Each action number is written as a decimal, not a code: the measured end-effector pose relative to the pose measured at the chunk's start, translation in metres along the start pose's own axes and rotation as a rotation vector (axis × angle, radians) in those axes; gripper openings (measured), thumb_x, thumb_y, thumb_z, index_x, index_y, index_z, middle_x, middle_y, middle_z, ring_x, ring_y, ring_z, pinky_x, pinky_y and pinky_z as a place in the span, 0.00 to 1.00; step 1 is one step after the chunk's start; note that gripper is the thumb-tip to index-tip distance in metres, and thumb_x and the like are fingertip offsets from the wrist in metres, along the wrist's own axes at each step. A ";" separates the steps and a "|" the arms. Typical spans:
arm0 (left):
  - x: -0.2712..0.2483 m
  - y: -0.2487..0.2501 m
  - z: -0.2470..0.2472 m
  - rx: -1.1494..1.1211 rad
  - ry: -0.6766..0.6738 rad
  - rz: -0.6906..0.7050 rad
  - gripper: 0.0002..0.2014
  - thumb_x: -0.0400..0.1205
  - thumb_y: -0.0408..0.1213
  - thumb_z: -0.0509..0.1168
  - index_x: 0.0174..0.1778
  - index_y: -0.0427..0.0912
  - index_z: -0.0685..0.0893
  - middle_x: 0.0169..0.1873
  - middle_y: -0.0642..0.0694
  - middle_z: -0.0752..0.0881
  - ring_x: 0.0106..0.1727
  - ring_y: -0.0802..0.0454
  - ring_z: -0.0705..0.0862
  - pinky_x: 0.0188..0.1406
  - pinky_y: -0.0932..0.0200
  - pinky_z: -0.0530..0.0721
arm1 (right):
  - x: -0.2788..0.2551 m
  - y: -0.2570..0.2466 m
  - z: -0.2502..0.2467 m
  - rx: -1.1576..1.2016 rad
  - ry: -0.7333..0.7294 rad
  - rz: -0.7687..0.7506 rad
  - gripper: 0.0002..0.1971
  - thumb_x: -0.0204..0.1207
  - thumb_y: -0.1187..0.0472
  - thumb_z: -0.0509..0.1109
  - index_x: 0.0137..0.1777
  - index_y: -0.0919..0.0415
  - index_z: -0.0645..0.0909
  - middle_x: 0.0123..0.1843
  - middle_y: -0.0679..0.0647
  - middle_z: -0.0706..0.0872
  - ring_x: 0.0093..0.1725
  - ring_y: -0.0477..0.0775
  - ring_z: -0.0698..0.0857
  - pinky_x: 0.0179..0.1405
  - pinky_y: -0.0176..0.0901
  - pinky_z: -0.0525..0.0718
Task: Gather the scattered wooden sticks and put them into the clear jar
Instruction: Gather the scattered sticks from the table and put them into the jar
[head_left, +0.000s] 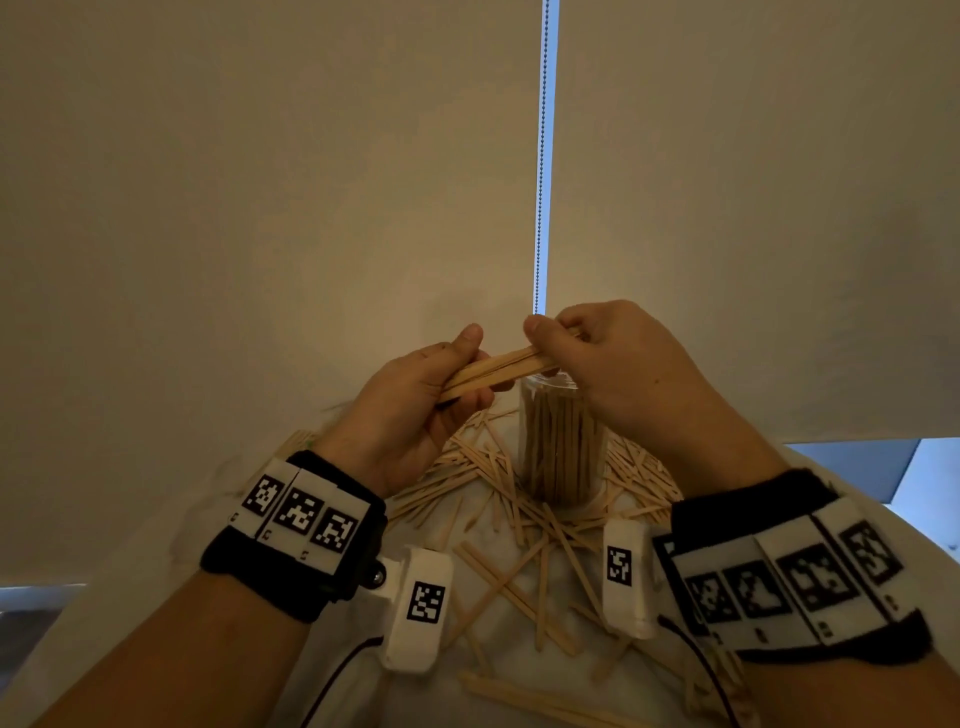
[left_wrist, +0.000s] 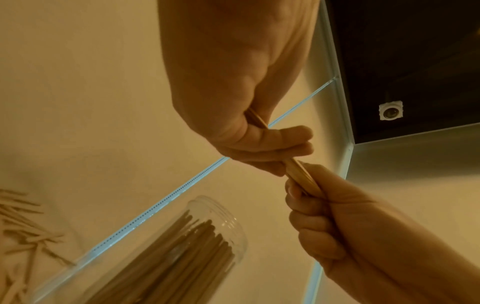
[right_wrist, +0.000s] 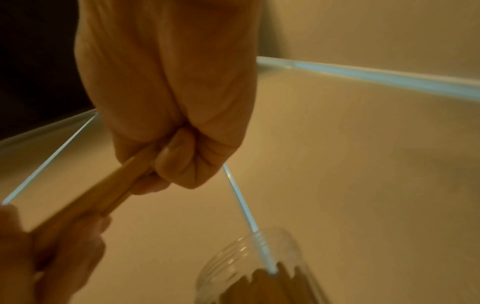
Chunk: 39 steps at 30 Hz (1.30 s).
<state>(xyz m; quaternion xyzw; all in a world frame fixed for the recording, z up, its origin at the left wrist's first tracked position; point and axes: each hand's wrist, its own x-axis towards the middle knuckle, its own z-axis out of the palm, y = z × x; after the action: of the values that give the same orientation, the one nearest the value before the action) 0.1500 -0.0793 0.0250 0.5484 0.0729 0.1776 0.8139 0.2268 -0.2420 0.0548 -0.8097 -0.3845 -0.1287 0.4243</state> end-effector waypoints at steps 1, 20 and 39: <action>-0.001 -0.001 0.003 -0.023 -0.021 -0.014 0.14 0.85 0.44 0.68 0.44 0.35 0.83 0.39 0.33 0.90 0.22 0.58 0.84 0.21 0.72 0.84 | 0.000 0.002 -0.004 0.009 0.001 0.008 0.22 0.85 0.44 0.62 0.36 0.55 0.88 0.18 0.43 0.78 0.20 0.37 0.76 0.26 0.35 0.67; 0.048 -0.035 0.024 0.693 0.030 0.006 0.65 0.60 0.59 0.84 0.88 0.54 0.51 0.82 0.41 0.67 0.79 0.45 0.71 0.78 0.42 0.73 | 0.055 0.059 -0.028 -0.413 0.167 0.162 0.19 0.80 0.50 0.68 0.37 0.65 0.88 0.29 0.57 0.85 0.30 0.55 0.82 0.26 0.42 0.72; 0.088 -0.047 0.029 0.837 -0.081 0.012 0.56 0.63 0.50 0.87 0.83 0.45 0.61 0.59 0.52 0.86 0.59 0.53 0.86 0.65 0.46 0.85 | 0.094 0.036 -0.002 -0.715 -0.260 0.012 0.18 0.80 0.47 0.70 0.36 0.60 0.81 0.31 0.51 0.79 0.36 0.52 0.81 0.34 0.42 0.76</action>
<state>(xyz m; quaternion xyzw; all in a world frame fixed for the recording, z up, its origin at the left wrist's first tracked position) 0.2503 -0.0884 -0.0005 0.8387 0.1036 0.1160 0.5219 0.3161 -0.2072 0.0850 -0.9185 -0.3611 -0.1482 0.0635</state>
